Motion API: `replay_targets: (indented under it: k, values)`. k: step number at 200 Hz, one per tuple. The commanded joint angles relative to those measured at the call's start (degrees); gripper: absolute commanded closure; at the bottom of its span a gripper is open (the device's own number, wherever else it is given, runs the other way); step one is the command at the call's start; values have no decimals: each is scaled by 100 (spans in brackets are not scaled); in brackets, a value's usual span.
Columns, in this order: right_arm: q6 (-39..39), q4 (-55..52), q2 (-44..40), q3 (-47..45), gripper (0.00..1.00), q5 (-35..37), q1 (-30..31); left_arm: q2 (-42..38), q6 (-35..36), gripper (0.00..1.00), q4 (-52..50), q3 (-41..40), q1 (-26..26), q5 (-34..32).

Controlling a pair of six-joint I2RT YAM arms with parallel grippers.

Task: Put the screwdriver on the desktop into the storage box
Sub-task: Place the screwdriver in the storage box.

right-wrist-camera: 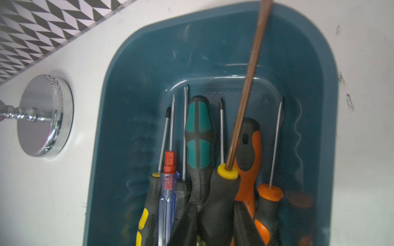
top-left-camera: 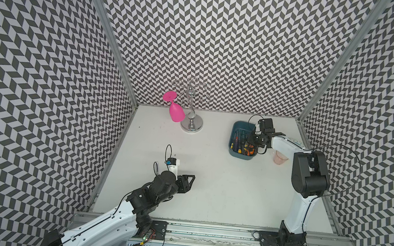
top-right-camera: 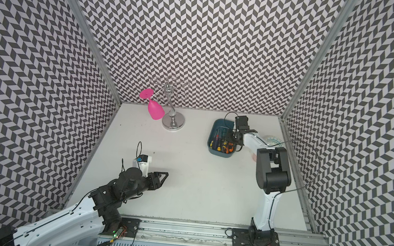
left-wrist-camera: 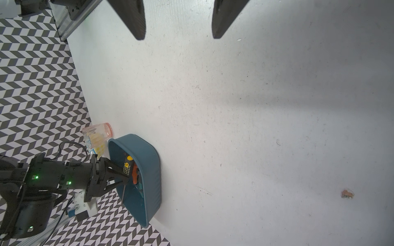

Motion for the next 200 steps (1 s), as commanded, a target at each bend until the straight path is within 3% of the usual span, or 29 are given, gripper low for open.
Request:
replay_targets:
  k: [1,105,200]
  values:
    - [51,35,114,3,83,-207,-29,-103,-20,47,29,-33,27,-10]
    - [-70,-17,-1062,-445,91,-383,-59,-125,-38,47,117,-134,44,27]
    - [-296,-204,-714,-522,90,50,-111,-161,-82,47,177,-209,45,66]
